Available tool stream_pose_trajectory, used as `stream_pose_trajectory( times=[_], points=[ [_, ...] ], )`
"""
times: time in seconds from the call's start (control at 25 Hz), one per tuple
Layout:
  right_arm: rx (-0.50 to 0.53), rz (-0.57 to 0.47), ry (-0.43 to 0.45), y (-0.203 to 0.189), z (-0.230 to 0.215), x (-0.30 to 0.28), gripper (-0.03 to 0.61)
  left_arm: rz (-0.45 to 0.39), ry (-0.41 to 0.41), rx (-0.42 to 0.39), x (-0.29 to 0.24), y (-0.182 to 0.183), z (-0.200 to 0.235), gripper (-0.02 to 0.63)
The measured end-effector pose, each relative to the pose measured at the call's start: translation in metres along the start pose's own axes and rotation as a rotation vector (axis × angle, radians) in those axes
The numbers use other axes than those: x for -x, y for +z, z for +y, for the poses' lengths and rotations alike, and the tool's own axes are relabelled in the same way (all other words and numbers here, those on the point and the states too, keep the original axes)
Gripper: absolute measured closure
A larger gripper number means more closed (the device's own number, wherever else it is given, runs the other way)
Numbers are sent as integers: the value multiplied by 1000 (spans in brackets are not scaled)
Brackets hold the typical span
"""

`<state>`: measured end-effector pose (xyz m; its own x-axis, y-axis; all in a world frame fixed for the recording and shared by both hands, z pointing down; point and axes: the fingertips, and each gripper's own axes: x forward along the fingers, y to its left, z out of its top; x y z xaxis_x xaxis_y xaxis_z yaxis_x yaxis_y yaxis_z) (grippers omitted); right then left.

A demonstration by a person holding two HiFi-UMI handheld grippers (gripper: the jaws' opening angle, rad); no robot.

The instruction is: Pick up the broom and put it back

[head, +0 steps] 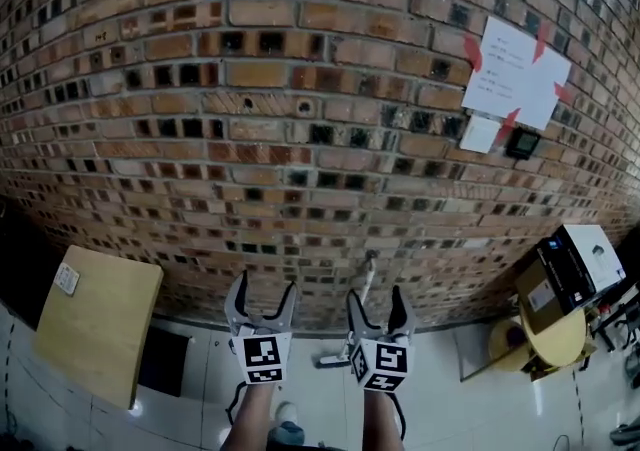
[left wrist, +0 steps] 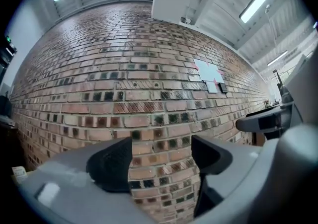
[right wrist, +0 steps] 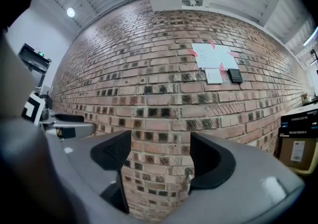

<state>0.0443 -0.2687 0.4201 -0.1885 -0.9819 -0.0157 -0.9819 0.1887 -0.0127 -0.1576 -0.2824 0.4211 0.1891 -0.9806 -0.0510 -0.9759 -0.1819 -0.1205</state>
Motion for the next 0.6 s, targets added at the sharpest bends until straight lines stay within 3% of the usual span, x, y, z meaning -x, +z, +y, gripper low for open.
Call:
stream_pose_trajectory(
  times=[0.2, 0.32, 0.6],
  points=[
    [18, 16, 42, -7, 13, -49, 204, 26, -76, 24, -60, -12, 14, 236],
    [14, 22, 34, -15, -6, -63, 229, 51, -178, 35, -89, -25, -15, 236],
    [-18, 118, -78, -58, -71, -71, 242, 121, -412, 27, -140, -65, -89, 236]
  ],
)
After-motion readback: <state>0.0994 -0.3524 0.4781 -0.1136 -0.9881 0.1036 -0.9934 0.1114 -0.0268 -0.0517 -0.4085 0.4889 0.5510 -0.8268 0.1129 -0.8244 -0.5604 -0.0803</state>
